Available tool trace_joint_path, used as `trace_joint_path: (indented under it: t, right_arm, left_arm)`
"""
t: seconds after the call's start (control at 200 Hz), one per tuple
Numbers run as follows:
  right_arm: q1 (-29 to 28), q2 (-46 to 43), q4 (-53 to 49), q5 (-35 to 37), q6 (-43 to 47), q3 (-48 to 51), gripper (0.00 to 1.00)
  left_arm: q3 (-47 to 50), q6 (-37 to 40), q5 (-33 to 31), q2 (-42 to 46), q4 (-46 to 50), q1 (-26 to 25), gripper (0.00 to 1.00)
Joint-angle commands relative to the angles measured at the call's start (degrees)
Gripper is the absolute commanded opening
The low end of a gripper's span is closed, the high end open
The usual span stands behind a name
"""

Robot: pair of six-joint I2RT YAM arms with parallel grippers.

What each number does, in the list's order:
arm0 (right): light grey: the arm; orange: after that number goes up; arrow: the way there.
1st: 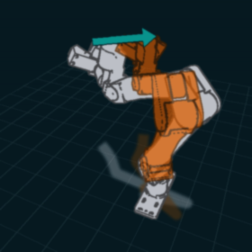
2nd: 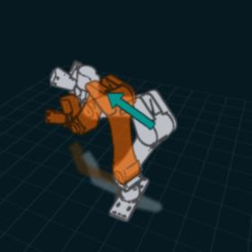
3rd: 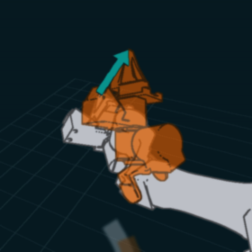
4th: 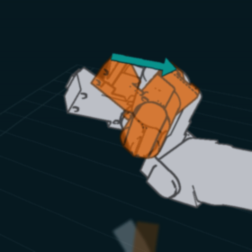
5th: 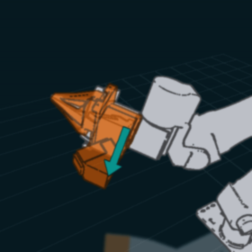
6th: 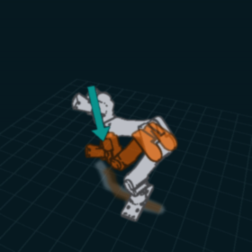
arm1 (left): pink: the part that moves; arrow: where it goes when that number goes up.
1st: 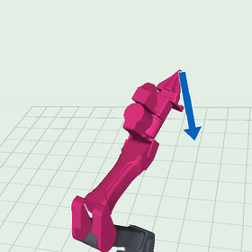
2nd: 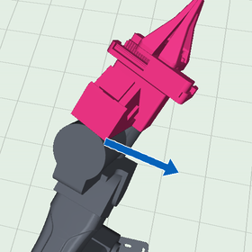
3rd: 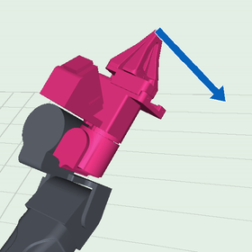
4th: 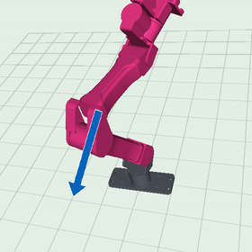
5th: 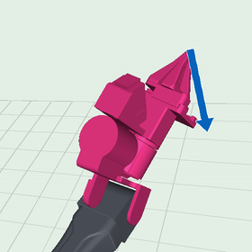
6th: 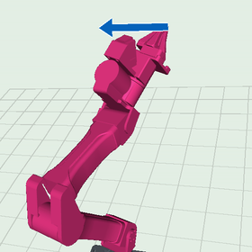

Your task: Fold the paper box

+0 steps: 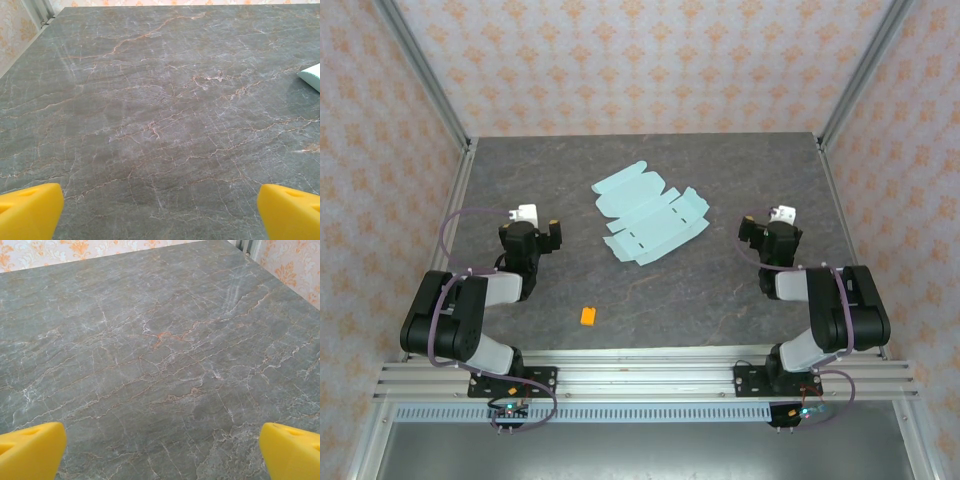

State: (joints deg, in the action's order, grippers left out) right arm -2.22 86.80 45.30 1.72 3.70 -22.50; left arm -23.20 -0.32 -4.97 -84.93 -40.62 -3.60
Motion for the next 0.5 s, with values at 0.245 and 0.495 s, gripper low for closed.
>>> trace_joint_path:
  t: [0.245, 0.495]
  right_arm:
    - [-0.07, 0.41, 0.14, 1.84, -0.72, -1.06, 0.99]
    - [-0.07, -11.42, -5.96, 12.83, -5.06, 0.85, 0.99]
  left_arm:
    - [-1.24, 0.59, -0.99, -0.86, -1.91, 1.05, 1.00]
    - [-6.89, -5.67, -9.96, 9.06, 17.35, 2.00, 1.00]
